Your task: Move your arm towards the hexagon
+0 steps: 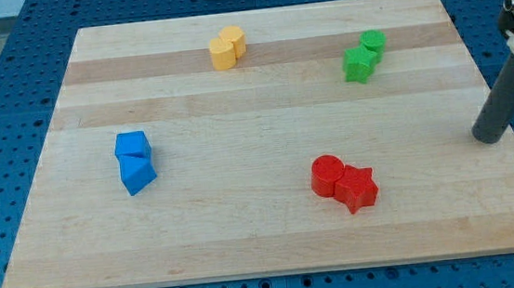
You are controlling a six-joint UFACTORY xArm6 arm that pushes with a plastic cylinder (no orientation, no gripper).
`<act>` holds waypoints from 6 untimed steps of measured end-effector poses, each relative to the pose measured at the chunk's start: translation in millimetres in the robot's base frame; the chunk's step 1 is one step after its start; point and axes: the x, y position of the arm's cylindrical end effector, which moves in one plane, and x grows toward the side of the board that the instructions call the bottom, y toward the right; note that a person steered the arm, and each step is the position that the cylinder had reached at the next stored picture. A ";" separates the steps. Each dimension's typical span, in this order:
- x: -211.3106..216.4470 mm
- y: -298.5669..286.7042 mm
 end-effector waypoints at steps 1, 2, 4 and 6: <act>1.9 -16.6; 5.1 -61.9; -27.9 -198.6; -146.8 -244.6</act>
